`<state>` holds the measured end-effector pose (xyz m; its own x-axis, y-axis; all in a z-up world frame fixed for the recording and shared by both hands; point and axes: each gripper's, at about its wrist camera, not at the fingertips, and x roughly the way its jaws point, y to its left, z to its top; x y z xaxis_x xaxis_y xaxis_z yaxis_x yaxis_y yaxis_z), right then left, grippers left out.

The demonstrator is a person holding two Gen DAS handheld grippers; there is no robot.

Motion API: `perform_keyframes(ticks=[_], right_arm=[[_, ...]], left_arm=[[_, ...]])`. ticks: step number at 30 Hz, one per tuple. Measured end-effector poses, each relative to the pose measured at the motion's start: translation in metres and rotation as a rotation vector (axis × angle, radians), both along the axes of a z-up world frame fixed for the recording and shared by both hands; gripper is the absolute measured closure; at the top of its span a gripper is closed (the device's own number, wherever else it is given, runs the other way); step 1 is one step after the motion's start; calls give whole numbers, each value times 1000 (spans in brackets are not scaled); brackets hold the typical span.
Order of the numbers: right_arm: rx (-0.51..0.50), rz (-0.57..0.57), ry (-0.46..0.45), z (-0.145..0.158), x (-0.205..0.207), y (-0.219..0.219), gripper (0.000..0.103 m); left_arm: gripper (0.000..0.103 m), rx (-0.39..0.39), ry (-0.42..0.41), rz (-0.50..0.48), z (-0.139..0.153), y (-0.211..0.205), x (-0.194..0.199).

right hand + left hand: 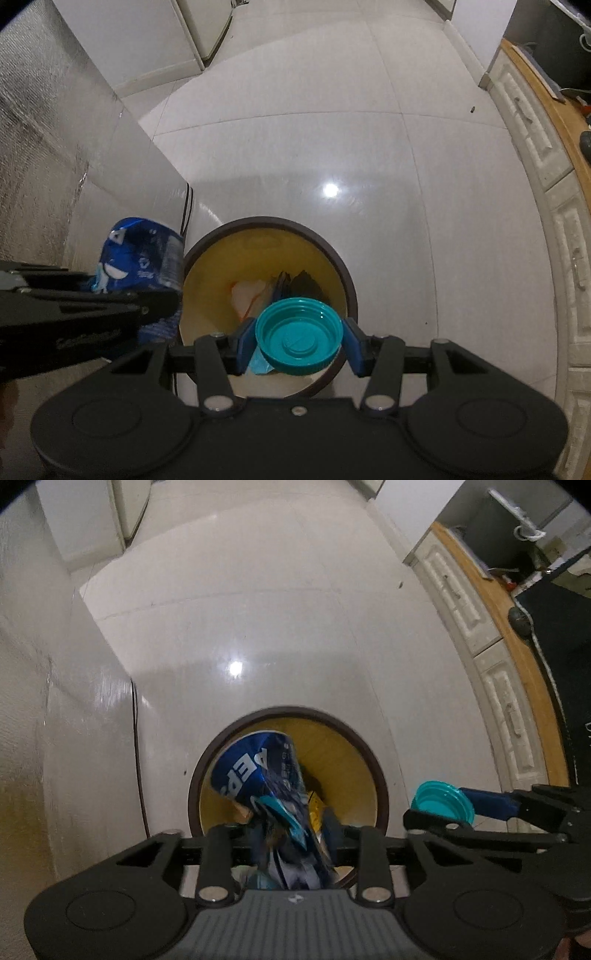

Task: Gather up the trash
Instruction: 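Open the left tool over the bin while the right tool releases the teal cap, then raise both open tools up and back from the bin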

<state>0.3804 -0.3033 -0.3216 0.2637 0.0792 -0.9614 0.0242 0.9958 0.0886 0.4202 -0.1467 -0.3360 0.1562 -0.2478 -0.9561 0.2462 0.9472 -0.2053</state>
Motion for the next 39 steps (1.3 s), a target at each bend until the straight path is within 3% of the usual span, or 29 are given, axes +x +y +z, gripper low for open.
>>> perform_keyframes(ticks=[2,10,19,21,22,26,32,39], right_arm=[[2,1,7,-3,2,-2,53],[7,4,29,-11,4,-2,53],[45,15,34,-17,5,-2,52],[43,9,21,-17,4,-2,31],[43,9,16,-16,4,-2,27],[31,16,28,-18,3,-1,24],[28,32,45,-15,0,-2,10],[17,21,26,-3,-6,-6,0]], left_arm=[[48,32,12,1,-5,1,1],[43,106,39,35,-14,19,7],[20,149,54,42,-18,23,5],[15,154,55,48,-18,25,5],[14,158,53,51,-19,27,6],[7,175,46,50,-17,29,5],[0,184,63,43,-16,30,3],[0,190,65,45,-2,32,-3]])
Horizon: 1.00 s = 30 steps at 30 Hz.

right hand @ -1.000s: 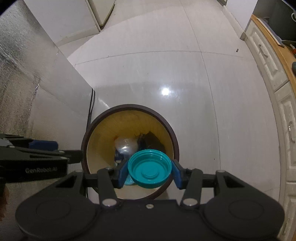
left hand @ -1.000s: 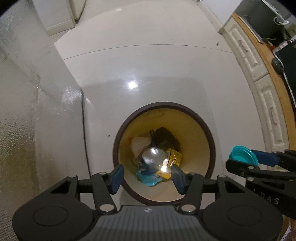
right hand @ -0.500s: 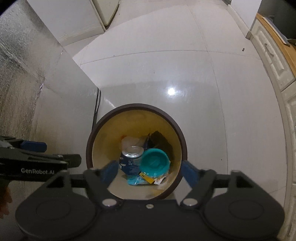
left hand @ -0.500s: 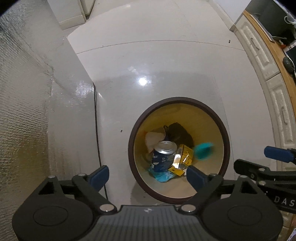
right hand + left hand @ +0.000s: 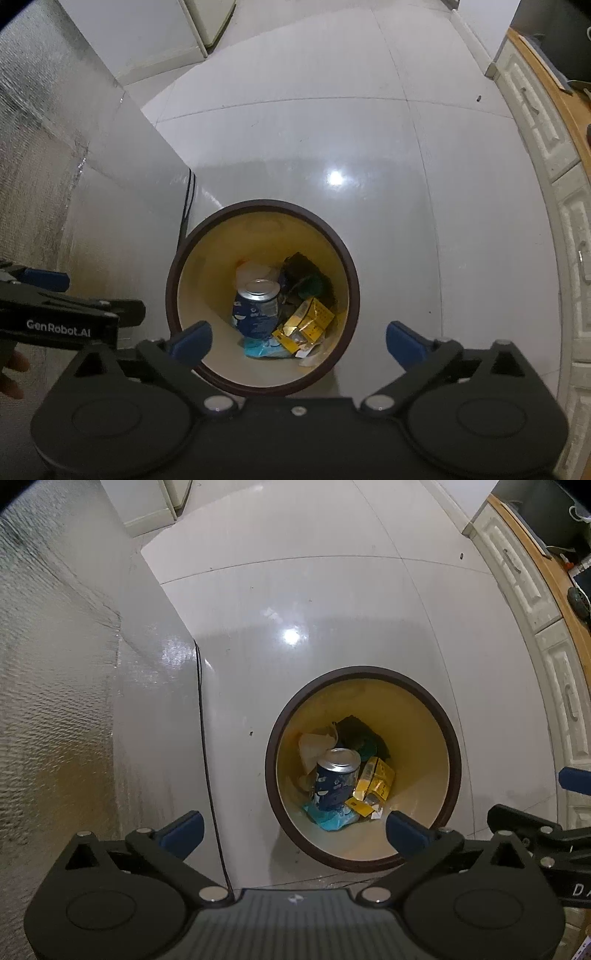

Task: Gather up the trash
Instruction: 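Raise both open tools up and back from the bin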

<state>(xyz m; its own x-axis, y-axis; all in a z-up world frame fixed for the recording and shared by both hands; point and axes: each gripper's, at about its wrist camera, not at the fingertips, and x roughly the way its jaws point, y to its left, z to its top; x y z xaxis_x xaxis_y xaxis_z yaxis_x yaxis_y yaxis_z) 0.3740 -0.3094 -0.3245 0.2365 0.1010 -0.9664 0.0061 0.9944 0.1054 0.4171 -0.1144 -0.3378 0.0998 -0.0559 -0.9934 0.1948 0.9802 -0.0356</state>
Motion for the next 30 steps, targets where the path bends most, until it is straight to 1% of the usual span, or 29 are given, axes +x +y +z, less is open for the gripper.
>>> perform_keyframes(ticks=[2,6,10,12,14,15,18,22,25,30], right_arm=[[-17,-2,-17,7,-3,-1,0],[-27,-28,-47,24,-6,-4,0],[-27,-31,-77,43,-14,-4,0],[-32,-42,-77,52,-18,-5,0],[-48,-62,-58,60,-21,-7,0],[-42,-70,-64,66,-24,-9,0],[-25,-85,-92,84,-35,-11,0],[-54,-63,-149,109,-52,-10,0],[-49,-63,-200,130,-67,-9,0],[-36,-99,-258,162,-89,-5,0]], left_arm=[[0,-2,-10,0,8,1,-2],[0,-5,-22,3,25,3,-10],[0,-15,-44,15,46,7,-21],[0,-7,-70,18,59,8,-27],[0,-11,-96,17,73,8,-34],[0,-17,-109,18,81,8,-39],[0,-41,-145,17,103,7,-51],[0,-58,-215,4,135,6,-69],[0,-75,-264,7,159,8,-85],[0,-89,-303,15,190,16,-112]])
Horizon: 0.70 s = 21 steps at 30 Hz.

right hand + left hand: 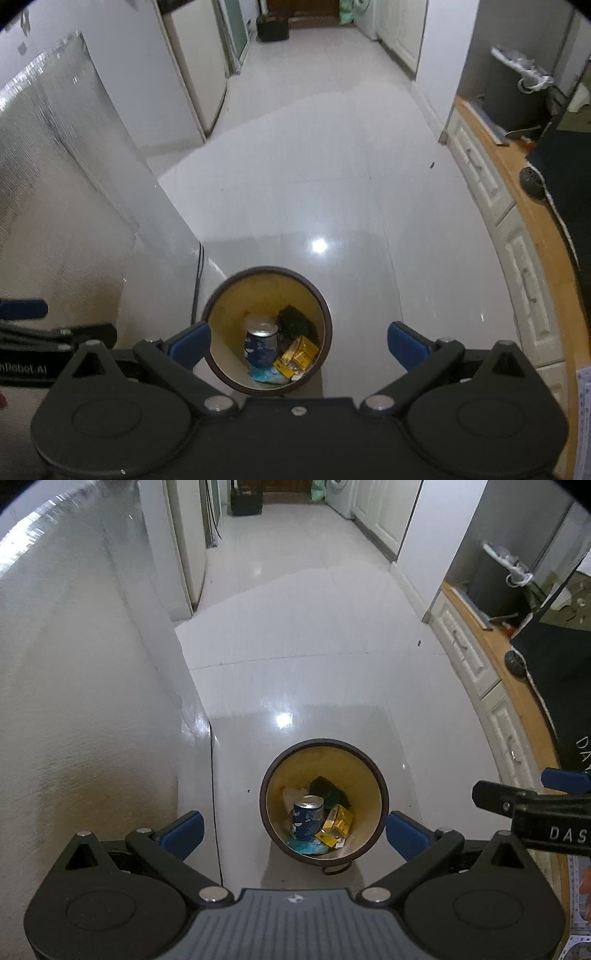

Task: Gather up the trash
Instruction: 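Raise both open tools up and back from the bin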

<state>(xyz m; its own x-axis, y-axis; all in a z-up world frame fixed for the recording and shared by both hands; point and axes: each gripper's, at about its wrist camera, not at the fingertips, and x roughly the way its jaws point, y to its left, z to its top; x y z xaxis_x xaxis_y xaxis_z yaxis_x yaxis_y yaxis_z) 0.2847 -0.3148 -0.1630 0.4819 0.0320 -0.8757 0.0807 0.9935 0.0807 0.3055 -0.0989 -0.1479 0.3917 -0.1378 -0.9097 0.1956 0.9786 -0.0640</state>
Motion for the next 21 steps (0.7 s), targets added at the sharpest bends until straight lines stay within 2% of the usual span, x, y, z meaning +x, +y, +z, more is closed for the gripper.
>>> perform_keyframes(ticks=[14,21], right_arm=[[-52,45,-122,97,-59,15,0],[-75,57,-182,130,-96,22,0]], left_arm=[[0,22,-120,-22,112,21,-58],[0,38,-191,-34,147,31,-103]])
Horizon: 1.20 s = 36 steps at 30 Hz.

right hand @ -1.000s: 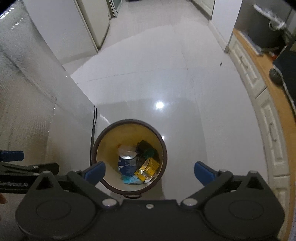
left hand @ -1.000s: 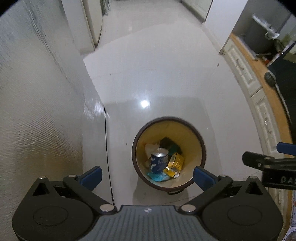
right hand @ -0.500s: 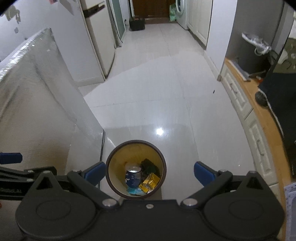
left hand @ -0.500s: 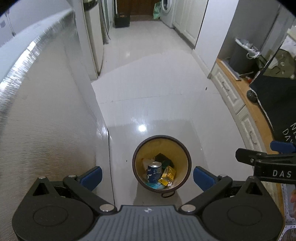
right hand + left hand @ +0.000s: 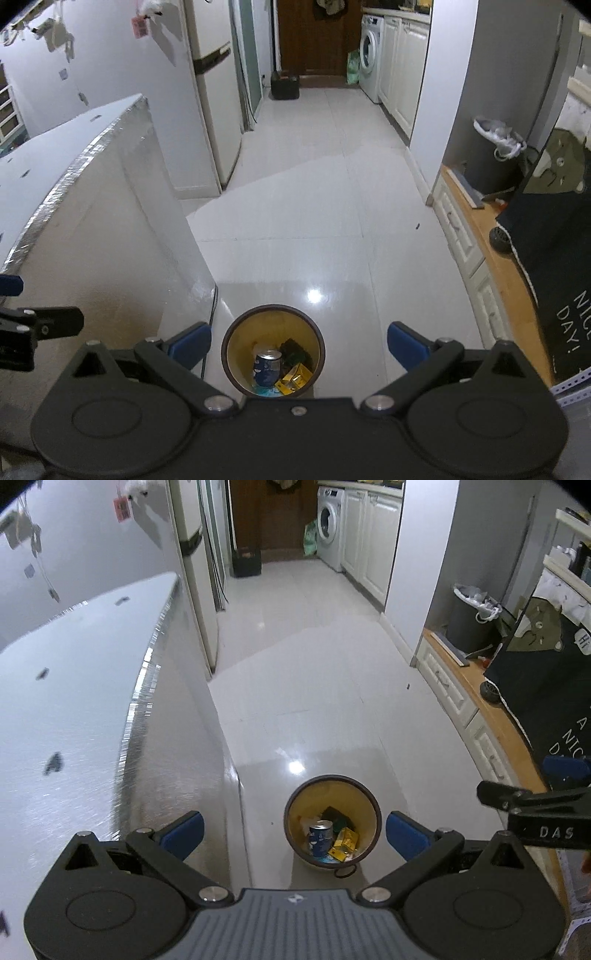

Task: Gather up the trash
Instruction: 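Raise both open tools up and back from the bin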

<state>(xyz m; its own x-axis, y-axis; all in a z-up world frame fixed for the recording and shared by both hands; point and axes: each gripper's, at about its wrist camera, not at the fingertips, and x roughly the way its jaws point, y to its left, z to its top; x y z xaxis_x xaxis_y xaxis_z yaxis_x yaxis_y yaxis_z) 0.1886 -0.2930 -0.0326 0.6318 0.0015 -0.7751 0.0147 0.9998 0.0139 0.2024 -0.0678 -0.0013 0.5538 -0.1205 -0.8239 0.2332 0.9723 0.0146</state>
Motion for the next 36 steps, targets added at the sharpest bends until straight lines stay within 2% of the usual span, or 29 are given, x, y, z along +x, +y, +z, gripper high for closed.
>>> perform_keyframes(ticks=[7,14,25,31,36], right_arm=[[-12,45,-75,21,-43,11,0],[-8,68,-117,18,-78,15,0],[-30,44,-170,-10,-119,14,0],[-58,-4,-204,-26,-132,5,0],[-65,-11,-220,-35,-142,3,0]], left_arm=[[0,-11,-102,28,16,20,-49],[0,5,-167,51,5,29,-87],[0,-32,-161,68,-36,28,-117],[0,0,-182,65,-52,16,-130],[0,-2,-188,81,-62,18,-138]])
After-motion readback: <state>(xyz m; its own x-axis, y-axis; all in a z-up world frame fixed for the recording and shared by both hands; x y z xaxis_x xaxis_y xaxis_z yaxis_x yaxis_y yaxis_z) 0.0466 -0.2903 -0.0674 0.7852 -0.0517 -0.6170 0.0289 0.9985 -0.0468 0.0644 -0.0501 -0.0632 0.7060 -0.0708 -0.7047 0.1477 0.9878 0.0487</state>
